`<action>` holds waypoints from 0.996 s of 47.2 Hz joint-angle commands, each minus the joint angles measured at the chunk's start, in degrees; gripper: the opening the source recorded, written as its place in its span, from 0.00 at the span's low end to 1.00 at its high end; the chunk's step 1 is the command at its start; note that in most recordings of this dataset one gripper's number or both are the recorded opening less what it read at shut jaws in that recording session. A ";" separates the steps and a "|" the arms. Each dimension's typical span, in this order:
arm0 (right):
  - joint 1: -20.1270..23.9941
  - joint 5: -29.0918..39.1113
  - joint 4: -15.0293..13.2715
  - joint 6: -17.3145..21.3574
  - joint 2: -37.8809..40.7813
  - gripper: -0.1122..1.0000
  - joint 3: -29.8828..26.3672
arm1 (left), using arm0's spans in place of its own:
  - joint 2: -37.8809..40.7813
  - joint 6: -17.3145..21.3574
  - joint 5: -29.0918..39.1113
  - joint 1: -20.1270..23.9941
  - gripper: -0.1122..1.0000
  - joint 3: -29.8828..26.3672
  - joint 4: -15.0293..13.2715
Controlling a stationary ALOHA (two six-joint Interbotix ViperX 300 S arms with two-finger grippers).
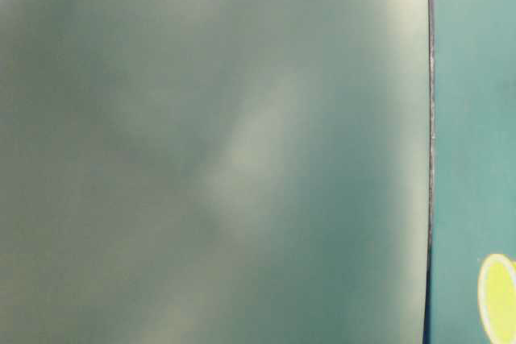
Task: Move the block backward with right arm.
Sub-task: 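Move the right gripper left toward the small orange cube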
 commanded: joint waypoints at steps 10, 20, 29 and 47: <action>-0.79 5.45 0.09 0.44 2.90 0.10 -3.96 | 0.09 -1.14 9.40 0.18 0.10 -2.81 0.44; -3.52 8.00 0.18 0.53 6.50 0.10 -6.77 | 0.00 -1.49 10.46 0.18 0.10 -2.99 0.44; -4.57 8.09 0.09 0.62 10.81 0.11 -9.14 | 0.09 -1.49 10.46 0.18 0.10 -2.99 0.44; -4.66 12.74 0.18 0.62 22.50 0.54 -14.24 | 0.00 -1.49 10.63 0.18 0.10 -2.99 0.44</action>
